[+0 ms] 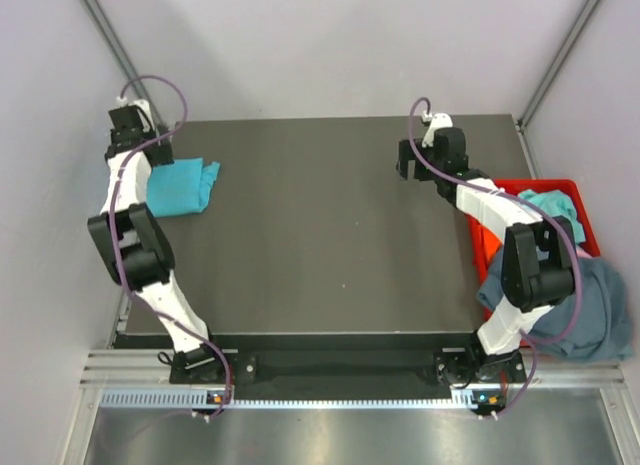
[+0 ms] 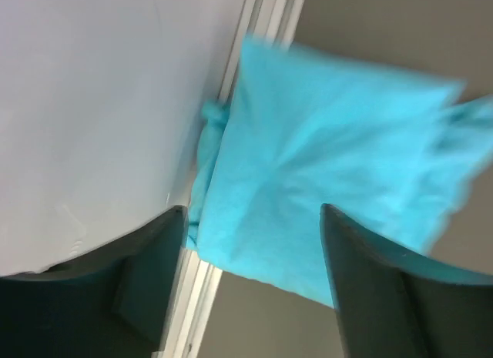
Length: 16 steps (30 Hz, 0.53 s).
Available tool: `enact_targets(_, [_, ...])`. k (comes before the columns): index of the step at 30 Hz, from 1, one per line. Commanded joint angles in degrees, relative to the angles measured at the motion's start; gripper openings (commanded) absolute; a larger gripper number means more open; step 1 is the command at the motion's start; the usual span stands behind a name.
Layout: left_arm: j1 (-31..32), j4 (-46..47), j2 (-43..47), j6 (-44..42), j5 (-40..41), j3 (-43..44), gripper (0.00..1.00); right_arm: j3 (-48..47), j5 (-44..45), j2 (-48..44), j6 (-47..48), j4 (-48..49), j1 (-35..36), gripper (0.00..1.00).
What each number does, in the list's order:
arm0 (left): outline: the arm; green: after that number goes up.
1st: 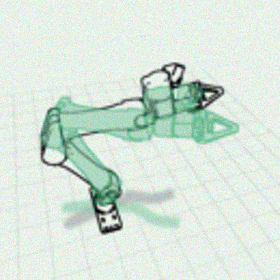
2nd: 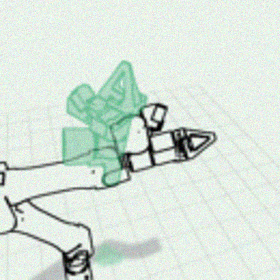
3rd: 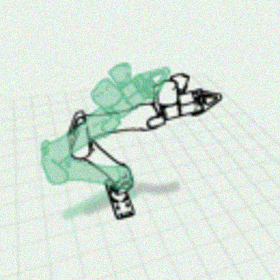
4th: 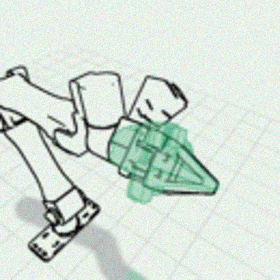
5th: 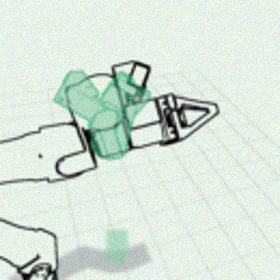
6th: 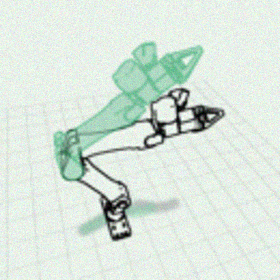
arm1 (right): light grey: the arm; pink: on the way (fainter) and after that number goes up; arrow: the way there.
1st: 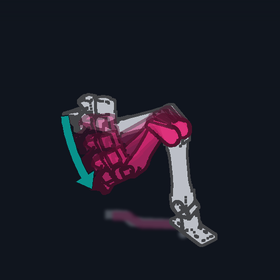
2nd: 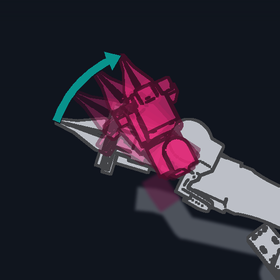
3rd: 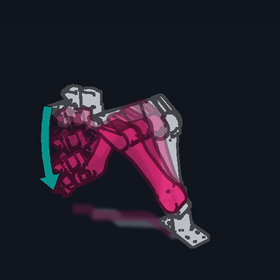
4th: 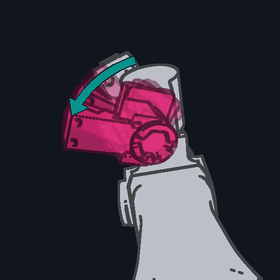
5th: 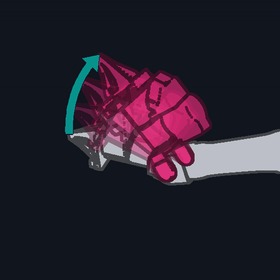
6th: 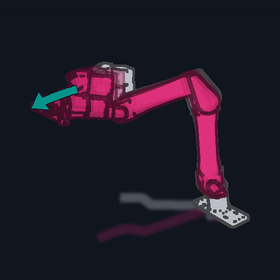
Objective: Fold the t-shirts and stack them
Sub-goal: Neatly place the folded tshirt to the corner
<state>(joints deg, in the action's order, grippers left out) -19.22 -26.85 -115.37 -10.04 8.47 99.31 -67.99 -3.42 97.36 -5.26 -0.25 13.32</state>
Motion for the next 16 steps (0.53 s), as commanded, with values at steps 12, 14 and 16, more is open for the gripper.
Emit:
enact_targets(12, [3.40, 17.71, 31.16, 13.21, -19.98, -31.09, 0.97, 5.48, 11.61, -7.62, 0.24, 1.65, -4.79, 0.92])
enact_targets(14, [3.32, 18.32, 33.97, 13.21, -19.55, -34.70, 0.97, 7.33, 6.51, -9.89, 0.08, 3.75, -6.63, 0.91])
enact_targets(16, [3.31, 18.24, 35.73, 14.86, -19.98, -37.68, 0.99, 9.71, 6.57, -11.66, -0.89, 4.82, -7.17, 0.96])
